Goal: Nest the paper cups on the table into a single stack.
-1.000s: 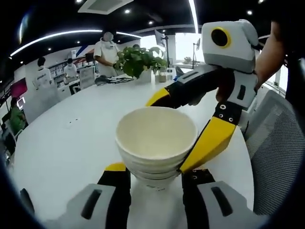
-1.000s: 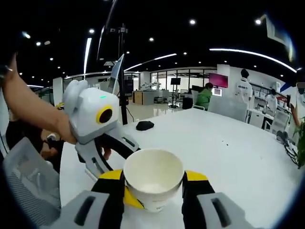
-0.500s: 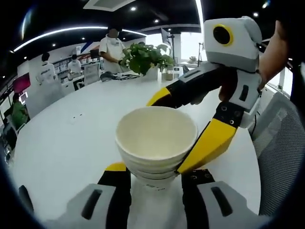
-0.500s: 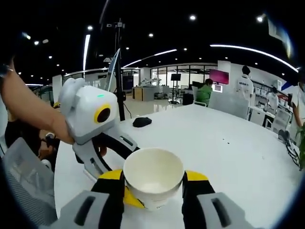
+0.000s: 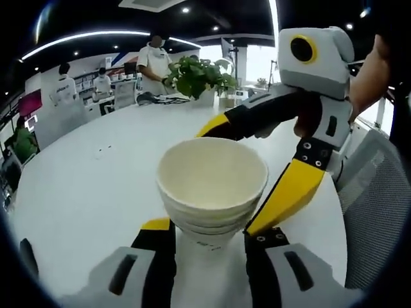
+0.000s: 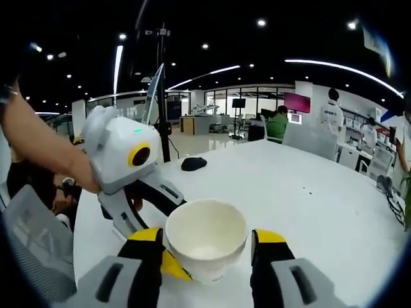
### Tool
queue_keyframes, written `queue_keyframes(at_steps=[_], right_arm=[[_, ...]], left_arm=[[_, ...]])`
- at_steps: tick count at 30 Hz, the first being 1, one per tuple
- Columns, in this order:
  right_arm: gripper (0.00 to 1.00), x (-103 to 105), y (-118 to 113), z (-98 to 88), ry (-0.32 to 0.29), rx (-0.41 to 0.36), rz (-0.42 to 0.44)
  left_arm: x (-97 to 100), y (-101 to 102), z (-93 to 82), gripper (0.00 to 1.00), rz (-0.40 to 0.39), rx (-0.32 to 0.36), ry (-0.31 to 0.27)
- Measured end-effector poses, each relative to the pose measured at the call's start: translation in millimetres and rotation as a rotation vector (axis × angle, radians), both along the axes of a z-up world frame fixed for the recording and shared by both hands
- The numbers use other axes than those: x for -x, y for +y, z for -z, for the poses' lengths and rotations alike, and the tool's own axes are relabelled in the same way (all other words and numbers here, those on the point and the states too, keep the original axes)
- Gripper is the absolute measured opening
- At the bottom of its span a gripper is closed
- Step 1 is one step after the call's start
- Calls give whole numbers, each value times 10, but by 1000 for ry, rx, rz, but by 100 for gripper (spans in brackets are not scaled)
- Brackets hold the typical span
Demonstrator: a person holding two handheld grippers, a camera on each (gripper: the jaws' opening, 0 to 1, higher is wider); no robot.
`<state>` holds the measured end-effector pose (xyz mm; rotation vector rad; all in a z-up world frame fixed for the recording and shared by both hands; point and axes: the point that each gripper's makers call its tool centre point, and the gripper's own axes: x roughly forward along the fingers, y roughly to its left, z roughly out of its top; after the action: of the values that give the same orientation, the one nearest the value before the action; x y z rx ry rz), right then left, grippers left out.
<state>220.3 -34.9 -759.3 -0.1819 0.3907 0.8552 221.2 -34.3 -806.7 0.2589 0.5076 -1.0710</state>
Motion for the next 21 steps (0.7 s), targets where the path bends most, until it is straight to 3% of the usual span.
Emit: queue_keyframes(at_steps=[7, 16, 21], right_arm=[[71, 89, -90, -17, 22, -17, 15], [82, 287, -269, -73, 21, -26, 31], [89, 389, -374, -106, 15, -46, 49]], left_arm=[[64, 115, -87, 49, -42, 42, -2], [151, 386, -202, 54, -118, 100, -6], [272, 449, -374, 59, -156, 152, -25]])
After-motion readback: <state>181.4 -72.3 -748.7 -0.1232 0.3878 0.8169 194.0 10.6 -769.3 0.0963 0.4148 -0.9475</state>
